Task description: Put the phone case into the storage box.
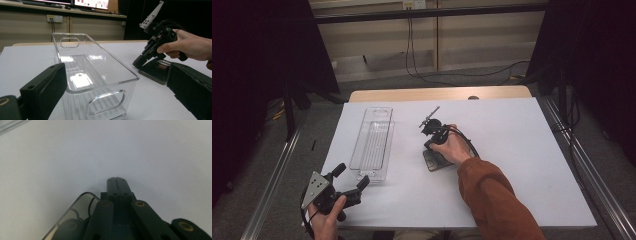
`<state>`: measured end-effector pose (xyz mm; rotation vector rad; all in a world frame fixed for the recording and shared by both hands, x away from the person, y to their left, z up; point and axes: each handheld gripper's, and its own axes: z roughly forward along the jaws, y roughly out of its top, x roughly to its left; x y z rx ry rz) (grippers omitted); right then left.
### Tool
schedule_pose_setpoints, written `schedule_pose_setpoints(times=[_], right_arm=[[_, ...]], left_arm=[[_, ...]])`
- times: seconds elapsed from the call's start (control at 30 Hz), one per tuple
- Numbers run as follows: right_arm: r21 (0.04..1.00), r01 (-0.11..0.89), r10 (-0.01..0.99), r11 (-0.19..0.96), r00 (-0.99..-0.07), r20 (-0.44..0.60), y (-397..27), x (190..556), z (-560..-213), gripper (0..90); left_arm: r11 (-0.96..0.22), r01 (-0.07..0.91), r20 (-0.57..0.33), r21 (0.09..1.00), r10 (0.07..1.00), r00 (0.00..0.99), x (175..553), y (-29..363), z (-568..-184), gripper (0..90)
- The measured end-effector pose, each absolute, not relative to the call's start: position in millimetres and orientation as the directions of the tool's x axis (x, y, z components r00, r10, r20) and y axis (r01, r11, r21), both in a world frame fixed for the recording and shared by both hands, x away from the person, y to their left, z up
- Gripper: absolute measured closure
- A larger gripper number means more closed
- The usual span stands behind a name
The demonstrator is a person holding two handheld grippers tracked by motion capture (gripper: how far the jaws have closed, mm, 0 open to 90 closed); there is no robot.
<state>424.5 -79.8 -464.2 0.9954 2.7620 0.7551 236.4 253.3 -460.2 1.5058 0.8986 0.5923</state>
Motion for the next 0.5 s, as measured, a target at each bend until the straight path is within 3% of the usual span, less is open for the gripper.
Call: schedule_pose_setpoints(times=[0.5], right_arm=[[0.479,0.545,0.596,0.688,-0.801,0.054,-82,405,-462,90.0]], left_arm=[[0.03,0.194,-0.138,0.981,0.809,0.572,237,253,-460,3.1]])
